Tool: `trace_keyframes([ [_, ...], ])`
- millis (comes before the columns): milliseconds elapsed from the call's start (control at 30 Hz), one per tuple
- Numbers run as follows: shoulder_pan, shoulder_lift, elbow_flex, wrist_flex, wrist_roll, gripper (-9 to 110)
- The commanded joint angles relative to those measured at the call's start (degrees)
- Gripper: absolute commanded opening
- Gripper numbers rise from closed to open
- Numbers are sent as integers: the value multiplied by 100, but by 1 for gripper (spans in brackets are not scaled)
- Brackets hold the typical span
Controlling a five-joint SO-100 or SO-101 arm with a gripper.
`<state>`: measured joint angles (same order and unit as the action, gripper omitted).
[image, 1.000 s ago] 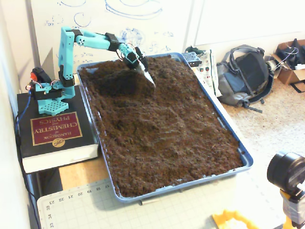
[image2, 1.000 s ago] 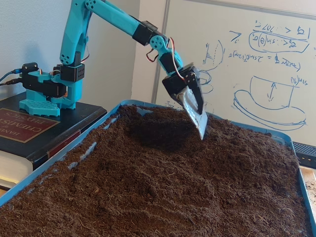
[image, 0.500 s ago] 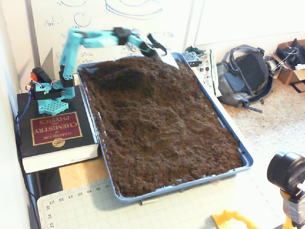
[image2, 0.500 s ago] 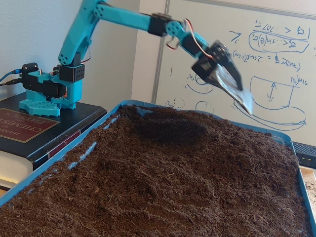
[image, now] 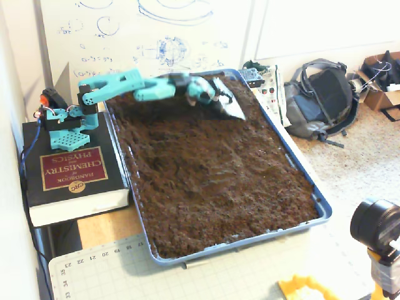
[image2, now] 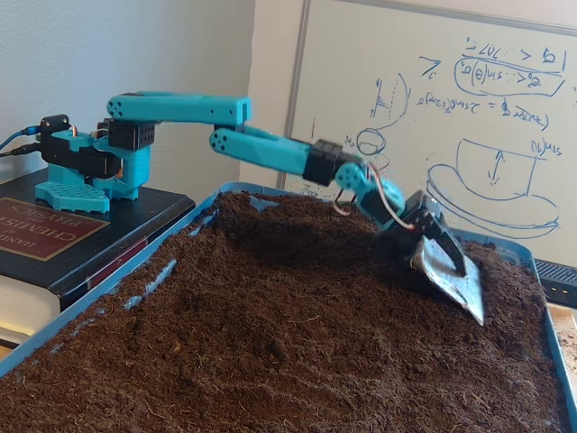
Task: Build a berm.
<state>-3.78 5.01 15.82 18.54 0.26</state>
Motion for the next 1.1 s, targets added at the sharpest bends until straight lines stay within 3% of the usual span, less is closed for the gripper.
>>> trace_keyframes([
  [0,229,114,-255,-62,-88,1],
  [267,211,1020,1767,-53,-88,0],
  [733,-62,4474,6838,-53,-88,0],
  [1067,-62,5748,8525,-62,-105,0],
])
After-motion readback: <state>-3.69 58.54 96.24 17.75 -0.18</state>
